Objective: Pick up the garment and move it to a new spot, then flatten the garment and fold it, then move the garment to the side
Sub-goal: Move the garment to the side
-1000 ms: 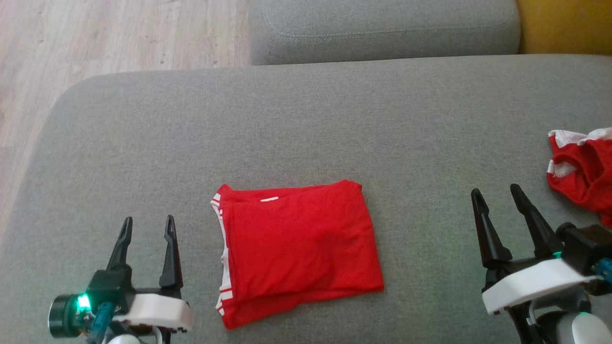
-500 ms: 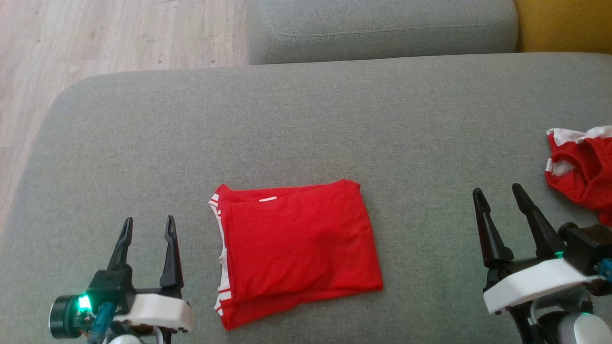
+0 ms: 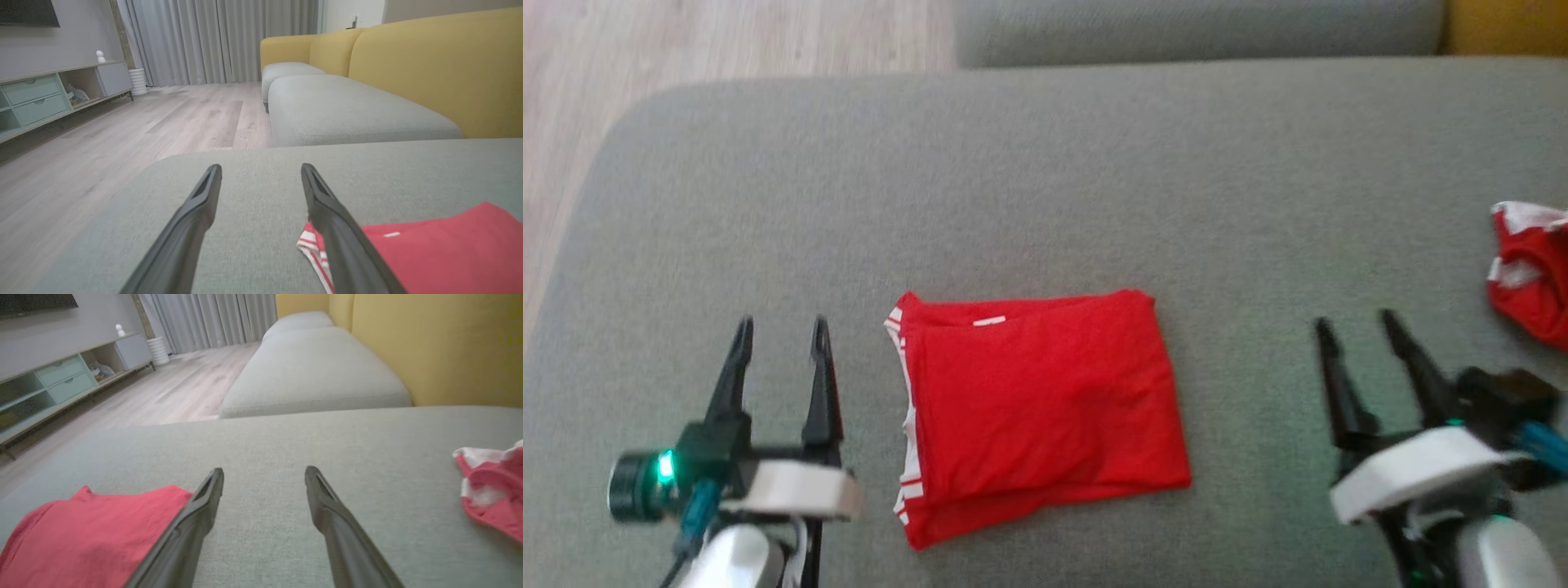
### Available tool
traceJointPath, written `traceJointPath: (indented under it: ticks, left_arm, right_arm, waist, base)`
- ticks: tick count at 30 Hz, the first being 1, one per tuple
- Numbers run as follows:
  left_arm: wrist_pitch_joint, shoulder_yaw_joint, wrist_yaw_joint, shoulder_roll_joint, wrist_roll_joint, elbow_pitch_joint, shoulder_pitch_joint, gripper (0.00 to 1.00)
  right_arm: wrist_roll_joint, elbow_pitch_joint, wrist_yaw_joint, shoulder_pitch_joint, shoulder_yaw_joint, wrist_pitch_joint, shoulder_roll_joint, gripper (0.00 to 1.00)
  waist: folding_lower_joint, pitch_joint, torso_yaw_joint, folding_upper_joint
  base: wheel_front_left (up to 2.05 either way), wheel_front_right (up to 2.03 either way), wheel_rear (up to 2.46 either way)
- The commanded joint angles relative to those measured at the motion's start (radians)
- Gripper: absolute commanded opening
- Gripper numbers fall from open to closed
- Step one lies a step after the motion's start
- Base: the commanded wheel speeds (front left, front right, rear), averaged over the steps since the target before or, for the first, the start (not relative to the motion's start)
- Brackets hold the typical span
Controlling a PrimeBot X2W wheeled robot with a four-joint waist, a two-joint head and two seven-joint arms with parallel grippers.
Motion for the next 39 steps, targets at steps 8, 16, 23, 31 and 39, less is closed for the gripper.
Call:
traceJointPath:
  ticks: [8, 16, 23, 31, 39]
  left_arm:
    - [-0.037, 0.014, -0.01, -0.014, 0.026, -0.022, -0.144, 1.0]
    - [-0.071, 0.008, -0.019, -0.045, 0.03, 0.008, -0.167, 1.0]
    - [-0.087, 0.021, -0.028, -0.058, 0.042, 0.005, -0.17, 1.0]
    - [-0.091, 0.072, -0.06, -0.067, 0.11, -0.081, -0.168, 1.0]
    - [-0.091, 0.108, -0.111, -0.081, 0.142, -0.105, -0.15, 1.0]
  right_arm:
    - [0.051, 0.186, -0.001, -0.107, 0.194, -0.007, -0.008, 1.0]
    - [0.124, 0.339, -0.001, -0.129, 0.308, 0.076, -0.006, 1.0]
    - [0.163, 0.295, -0.001, -0.133, 0.34, 0.146, -0.042, 0.0]
    - [0.106, 0.143, -0.001, -0.146, 0.265, 0.113, -0.096, 0.0]
    - [0.088, 0.105, -0.001, -0.192, 0.203, 0.111, -0.172, 0.0]
  waist:
    - [0.0, 0.12, 0.096, 0.0]
    - [0.0, 0.142, 0.134, 0.0]
    - [0.0, 0.139, 0.134, 0.0]
    - [0.0, 0.141, 0.06, 0.0]
    - [0.0, 0.16, -0.123, 0.0]
  base:
    - [0.0, 0.0, 0.0]
    - [0.0, 0.0, 0.0]
    - [0.0, 0.0, 0.0]
    - [0.0, 0.0, 0.0]
    - [0.0, 0.0, 0.0]
